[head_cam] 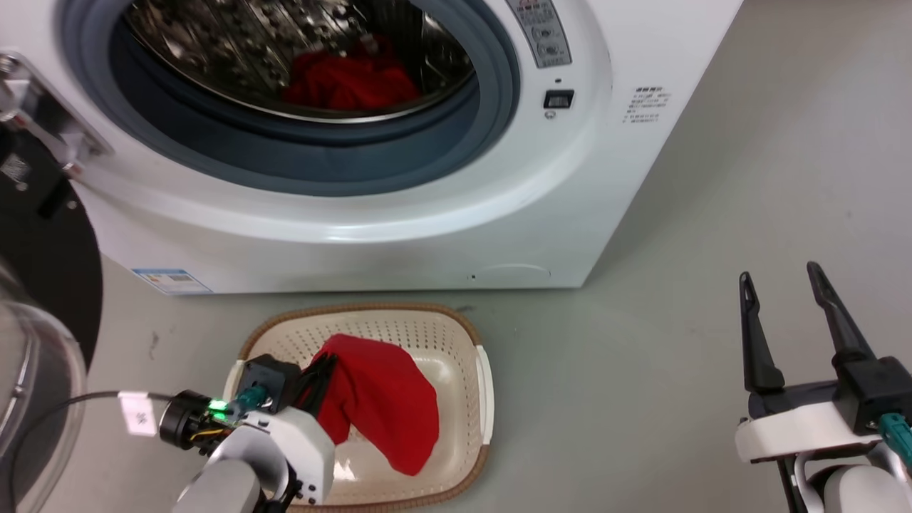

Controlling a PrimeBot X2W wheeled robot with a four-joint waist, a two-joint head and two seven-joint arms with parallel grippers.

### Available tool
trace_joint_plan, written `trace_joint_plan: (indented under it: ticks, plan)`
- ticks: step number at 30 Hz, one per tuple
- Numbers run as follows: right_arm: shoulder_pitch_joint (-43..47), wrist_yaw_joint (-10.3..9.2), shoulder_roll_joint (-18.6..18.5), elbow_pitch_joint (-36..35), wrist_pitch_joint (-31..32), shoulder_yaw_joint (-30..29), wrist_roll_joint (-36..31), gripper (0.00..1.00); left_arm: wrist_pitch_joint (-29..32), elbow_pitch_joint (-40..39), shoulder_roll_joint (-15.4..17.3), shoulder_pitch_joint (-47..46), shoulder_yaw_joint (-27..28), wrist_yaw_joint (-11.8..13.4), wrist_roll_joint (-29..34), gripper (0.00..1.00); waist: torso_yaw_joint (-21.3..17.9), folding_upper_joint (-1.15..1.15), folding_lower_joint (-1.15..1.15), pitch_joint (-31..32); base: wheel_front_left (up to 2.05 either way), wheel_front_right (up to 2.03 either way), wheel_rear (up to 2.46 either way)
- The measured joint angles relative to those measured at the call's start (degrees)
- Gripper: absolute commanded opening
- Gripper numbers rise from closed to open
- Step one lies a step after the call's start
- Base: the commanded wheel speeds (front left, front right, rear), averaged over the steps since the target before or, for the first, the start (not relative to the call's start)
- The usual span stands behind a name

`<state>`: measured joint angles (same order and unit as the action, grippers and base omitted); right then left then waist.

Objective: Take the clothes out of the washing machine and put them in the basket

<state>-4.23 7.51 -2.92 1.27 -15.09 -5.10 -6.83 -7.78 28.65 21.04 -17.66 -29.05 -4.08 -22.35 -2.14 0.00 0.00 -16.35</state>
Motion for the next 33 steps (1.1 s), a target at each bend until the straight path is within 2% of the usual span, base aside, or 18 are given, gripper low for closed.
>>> trace_joint_plan:
  ticks: [8,15,23,33]
  plan:
    - [-1.9,0.00,0.0,-2.0,0.0,-0.6,-0.5,1.00,-4.0,19.3,-4.8,-10.2,-1.4,-1.0,1.1,0.00,-1.7,0.00,0.01,-6.5,0.00,0.00,0.00]
    - [-3.1,0.00,0.0,-4.8,0.0,-1.2,-0.7,1.00,-6.3,32.4,-6.5,-17.6,-0.8,-0.7,1.3,0.00,-4.2,0.00,0.01,-12.9,0.00,0.00,0.00]
    - [-4.2,0.01,0.0,-7.3,0.0,-1.2,0.3,1.00,-7.1,39.3,-7.7,-21.8,0.5,0.1,0.5,0.00,-6.6,0.00,0.01,-19.6,0.00,0.00,0.00]
    - [-5.3,0.01,0.0,-7.9,0.0,-1.4,0.5,1.00,-7.1,37.2,-7.8,-22.6,3.4,2.4,0.3,0.00,-6.9,0.00,0.01,-23.1,0.00,0.00,0.00]
